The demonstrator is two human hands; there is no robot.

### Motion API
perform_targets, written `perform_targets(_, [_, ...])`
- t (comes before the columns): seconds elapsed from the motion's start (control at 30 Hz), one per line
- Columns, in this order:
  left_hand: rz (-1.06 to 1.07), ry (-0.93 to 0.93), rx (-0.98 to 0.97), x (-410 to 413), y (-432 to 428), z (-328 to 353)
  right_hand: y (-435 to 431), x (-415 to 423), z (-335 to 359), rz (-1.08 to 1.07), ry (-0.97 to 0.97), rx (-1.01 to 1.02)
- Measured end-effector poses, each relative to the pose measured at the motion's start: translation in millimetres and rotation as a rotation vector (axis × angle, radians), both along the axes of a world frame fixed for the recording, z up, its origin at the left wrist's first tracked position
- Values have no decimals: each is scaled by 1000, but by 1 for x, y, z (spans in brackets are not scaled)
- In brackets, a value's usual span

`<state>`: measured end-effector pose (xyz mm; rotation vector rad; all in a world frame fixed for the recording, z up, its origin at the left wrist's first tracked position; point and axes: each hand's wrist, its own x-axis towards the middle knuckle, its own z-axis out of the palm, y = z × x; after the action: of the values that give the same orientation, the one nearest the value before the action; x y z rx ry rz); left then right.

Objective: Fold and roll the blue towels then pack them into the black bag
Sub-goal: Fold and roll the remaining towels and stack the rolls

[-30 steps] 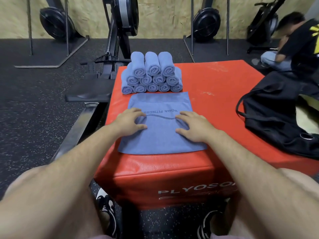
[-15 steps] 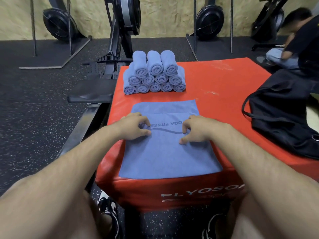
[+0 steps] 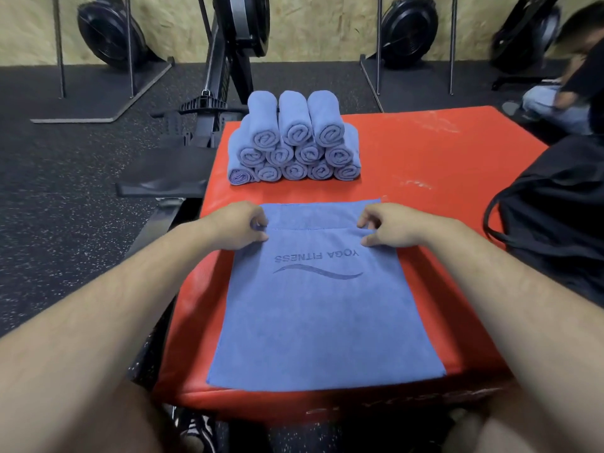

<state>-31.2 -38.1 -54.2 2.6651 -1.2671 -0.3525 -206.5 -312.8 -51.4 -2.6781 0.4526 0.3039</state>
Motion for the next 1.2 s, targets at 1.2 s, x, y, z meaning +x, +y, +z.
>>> perform_targets(1.2, [159, -104, -184, 35, -16, -18, -13, 28, -28, -226, -249, -166])
